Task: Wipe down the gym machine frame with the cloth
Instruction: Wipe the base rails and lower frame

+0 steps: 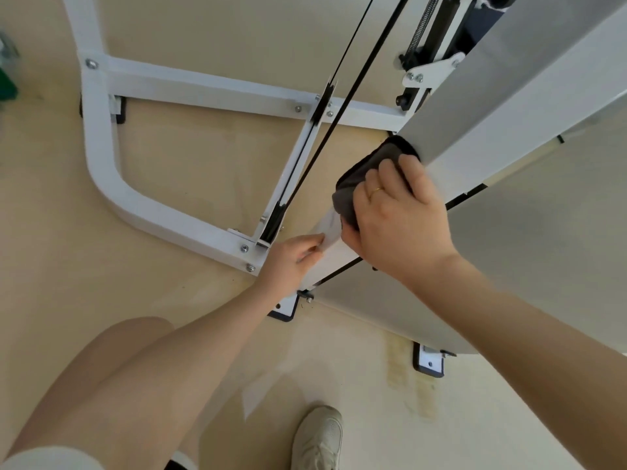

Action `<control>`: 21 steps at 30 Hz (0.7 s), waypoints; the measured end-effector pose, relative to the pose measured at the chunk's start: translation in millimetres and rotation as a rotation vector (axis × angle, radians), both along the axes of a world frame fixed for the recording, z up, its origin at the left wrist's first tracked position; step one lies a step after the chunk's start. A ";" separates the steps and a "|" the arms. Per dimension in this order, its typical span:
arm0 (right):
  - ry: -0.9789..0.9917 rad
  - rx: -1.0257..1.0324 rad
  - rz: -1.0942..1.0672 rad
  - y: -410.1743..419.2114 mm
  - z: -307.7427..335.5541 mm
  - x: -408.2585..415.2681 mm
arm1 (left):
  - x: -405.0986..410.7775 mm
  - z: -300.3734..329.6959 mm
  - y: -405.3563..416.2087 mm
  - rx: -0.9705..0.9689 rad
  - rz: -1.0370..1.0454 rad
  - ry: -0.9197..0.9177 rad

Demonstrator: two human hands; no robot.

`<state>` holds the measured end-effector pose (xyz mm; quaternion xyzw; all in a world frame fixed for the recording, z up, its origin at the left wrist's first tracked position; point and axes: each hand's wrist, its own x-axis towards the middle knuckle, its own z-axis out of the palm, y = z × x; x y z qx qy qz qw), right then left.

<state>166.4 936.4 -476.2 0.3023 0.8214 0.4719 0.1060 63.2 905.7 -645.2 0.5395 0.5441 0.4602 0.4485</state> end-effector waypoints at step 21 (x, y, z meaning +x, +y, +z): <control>-0.685 -0.303 -0.069 -12.2 -215.5 -10.5 | -33.0 -109.7 -54.7 -0.425 0.037 0.294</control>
